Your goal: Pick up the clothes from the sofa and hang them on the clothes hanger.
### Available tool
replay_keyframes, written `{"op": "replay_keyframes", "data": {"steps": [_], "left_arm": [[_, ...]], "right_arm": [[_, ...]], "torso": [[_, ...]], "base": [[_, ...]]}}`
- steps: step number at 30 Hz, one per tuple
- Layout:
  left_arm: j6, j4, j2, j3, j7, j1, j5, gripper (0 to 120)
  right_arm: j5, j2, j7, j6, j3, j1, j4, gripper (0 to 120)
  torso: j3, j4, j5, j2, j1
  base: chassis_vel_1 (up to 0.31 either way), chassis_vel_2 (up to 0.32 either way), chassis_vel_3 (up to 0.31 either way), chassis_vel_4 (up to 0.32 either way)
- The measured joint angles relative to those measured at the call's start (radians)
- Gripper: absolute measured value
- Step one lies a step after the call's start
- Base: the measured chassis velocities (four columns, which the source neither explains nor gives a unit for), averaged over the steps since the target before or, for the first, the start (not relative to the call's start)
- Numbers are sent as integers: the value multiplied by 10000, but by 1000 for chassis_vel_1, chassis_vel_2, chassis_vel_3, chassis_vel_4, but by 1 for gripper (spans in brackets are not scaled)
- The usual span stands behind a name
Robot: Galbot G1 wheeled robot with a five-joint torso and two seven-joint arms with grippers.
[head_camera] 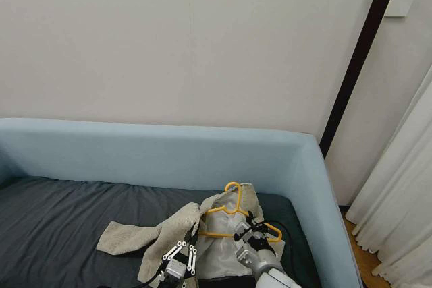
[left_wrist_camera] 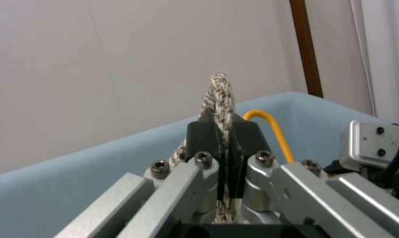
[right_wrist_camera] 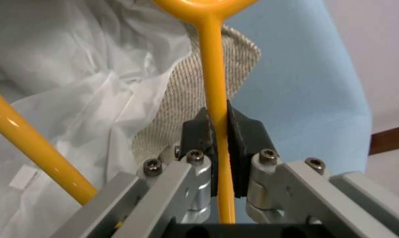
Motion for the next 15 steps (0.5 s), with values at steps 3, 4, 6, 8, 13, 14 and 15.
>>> {"op": "replay_keyframes", "data": {"steps": [3,4,6,8,13,14,15], "left_arm": [[1,46,-21,73,25,12,28,0],[1,46,-21,73,25,12,28,0],[-1,114,-61,147,85,18,72,0],[-15,260,-157,305,189,-7,178,0],[-17,579,-394,542,235,-132,308,0],[-16,651,-448,598,237,-146,322,0],[-16,651,-448,598,237,-146,322,0]], "right_arm": [[724,10,214,-2,4,53,8,4],[724,10,214,-2,4,53,8,4],[1632,172,598,-6,-119,246,-57,4],[2601,510,1135,-6,-362,554,-235,4],[3432,1018,1681,-7,-819,1011,-586,4],[3536,1127,1787,-7,-919,1095,-669,4],[3536,1127,1787,-7,-919,1095,-669,4]], "torso": [[0,2,0,0,0],[0,2,0,0,0],[0,-1,-1,0,0],[0,5,0,0,0],[1,3,-1,0,0],[0,3,-2,0,0],[0,3,-2,0,0]], "base": [[0,0,0,0],[0,0,0,0],[0,0,0,0],[0,0,0,0],[0,0,0,0],[0,0,0,0],[0,0,0,0]]}}
